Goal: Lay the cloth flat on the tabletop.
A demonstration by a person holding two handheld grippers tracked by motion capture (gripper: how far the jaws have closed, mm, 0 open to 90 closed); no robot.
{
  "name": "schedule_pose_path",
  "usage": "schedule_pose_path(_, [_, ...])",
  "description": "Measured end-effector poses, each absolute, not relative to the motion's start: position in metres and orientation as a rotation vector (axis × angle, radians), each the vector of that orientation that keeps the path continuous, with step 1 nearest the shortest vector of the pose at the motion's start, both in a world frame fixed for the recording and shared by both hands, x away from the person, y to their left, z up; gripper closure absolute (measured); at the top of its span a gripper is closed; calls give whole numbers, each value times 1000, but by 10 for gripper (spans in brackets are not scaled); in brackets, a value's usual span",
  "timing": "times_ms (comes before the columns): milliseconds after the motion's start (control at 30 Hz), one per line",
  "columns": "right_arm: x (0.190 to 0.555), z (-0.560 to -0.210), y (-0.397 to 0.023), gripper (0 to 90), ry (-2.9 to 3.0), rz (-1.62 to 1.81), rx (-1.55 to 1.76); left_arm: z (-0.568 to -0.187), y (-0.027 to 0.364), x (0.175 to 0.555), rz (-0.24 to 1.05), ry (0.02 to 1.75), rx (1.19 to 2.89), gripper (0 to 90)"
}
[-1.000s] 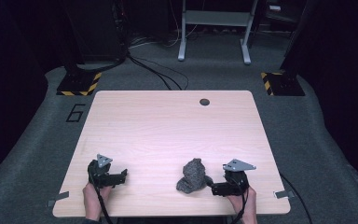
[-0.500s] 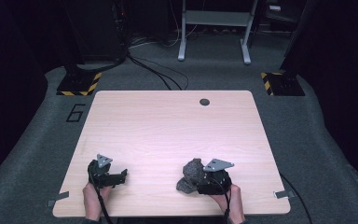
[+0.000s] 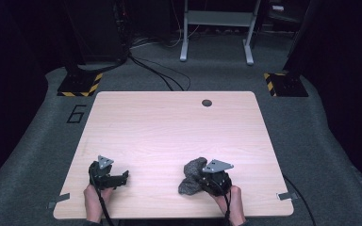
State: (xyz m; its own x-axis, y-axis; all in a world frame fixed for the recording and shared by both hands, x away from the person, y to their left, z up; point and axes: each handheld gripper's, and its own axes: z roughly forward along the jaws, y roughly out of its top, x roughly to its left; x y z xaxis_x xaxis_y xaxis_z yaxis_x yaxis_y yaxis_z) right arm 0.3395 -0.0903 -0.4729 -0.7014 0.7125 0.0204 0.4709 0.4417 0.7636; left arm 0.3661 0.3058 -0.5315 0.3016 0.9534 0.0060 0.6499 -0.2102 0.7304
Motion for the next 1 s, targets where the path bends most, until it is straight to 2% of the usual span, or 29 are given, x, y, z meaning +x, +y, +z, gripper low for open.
schedule_pose_path(400, [369, -439, -66, 706, 2434, 1079, 1018, -531, 306, 366, 627, 1421, 1949, 41])
schedule_pose_path(667, [395, -441, -37, 685, 2479, 1016, 1007, -532, 305, 366, 629, 1422, 1945, 42])
schedule_pose_path(767, [411, -458, -23, 613, 2514, 1010, 1006, -532, 305, 366, 632, 1422, 1944, 42])
schedule_pose_path(933, [411, -462, -25, 389, 2492, 1038, 1030, -531, 305, 366, 631, 1419, 1948, 42])
schedule_pose_path(1000, [408, -459, -29, 380, 2477, 1046, 1035, -531, 305, 366, 629, 1419, 1947, 41])
